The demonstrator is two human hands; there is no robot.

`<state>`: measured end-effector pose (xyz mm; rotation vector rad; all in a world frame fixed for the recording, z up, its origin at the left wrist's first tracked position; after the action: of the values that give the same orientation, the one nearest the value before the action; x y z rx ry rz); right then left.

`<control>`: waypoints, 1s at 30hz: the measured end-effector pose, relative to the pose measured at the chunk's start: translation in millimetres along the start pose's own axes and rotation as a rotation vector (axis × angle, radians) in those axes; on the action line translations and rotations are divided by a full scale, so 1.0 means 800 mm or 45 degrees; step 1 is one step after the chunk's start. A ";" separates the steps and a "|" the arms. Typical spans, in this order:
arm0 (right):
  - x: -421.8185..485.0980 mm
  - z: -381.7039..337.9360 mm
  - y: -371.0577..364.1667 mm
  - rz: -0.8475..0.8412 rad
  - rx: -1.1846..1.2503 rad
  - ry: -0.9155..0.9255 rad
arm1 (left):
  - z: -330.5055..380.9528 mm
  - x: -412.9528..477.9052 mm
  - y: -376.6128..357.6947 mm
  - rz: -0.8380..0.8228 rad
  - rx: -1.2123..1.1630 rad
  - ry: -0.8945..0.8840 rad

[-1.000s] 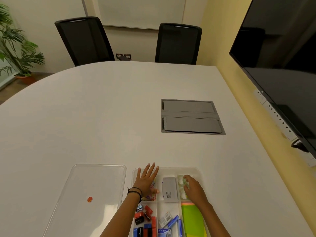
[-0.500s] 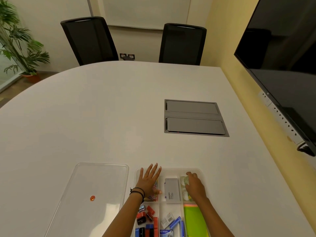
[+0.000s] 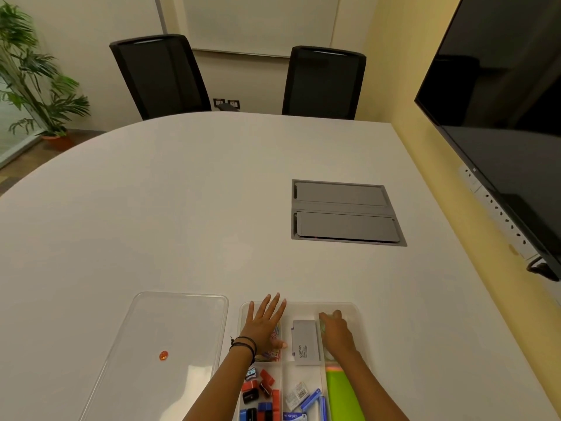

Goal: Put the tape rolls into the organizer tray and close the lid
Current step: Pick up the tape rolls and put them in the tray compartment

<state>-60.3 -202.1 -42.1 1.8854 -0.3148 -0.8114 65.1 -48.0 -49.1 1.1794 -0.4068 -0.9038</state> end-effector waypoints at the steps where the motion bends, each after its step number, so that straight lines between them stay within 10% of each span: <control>1: 0.000 -0.001 0.000 0.024 -0.012 -0.013 | 0.000 0.000 0.000 0.001 0.002 0.003; 30: 0.002 0.010 -0.006 0.207 0.086 -0.160 | 0.003 -0.001 0.004 -0.027 -0.039 0.004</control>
<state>-64.7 -206.4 -48.7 1.8468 -0.5728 -0.8186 64.4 -48.4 -45.5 1.1589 -0.3773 -0.9229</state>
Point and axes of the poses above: each hand's wrist, its own x-axis towards the middle knuckle, its own y-axis out of the back of the hand, z = x × y, the point moved 5 cm from there along x, towards the middle knuckle, and after that the axes turned 6 degrees about -x, right-handed, at the moved point
